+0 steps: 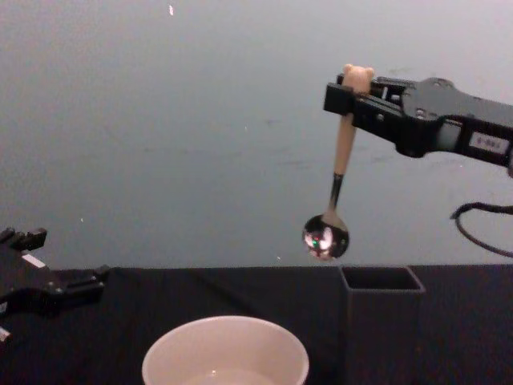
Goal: Pick up the stirring spoon with one hand, stir inside the cup, then place it back in its original position.
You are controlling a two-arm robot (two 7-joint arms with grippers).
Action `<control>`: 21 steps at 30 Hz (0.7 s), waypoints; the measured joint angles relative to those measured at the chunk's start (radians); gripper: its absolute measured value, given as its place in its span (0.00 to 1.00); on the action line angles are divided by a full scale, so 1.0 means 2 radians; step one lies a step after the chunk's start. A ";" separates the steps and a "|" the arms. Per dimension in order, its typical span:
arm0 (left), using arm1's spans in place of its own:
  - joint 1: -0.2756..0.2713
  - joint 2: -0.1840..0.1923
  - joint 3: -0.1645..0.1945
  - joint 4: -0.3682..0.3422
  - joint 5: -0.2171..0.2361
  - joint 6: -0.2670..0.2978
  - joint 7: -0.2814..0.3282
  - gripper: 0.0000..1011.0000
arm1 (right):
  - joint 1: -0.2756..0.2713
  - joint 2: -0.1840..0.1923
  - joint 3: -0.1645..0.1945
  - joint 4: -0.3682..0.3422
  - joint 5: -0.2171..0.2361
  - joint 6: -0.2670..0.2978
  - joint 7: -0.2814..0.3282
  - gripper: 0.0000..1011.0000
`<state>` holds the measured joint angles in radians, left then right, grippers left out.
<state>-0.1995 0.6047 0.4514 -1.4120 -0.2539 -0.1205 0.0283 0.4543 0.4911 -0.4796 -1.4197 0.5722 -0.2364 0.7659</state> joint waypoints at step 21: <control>0.000 0.000 0.000 0.000 0.000 0.000 0.000 0.99 | -0.035 0.025 0.022 -0.015 -0.006 0.013 -0.022 0.21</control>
<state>-0.1995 0.6047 0.4514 -1.4120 -0.2539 -0.1205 0.0283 0.3844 0.5414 -0.4365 -1.4495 0.5610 -0.2100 0.7226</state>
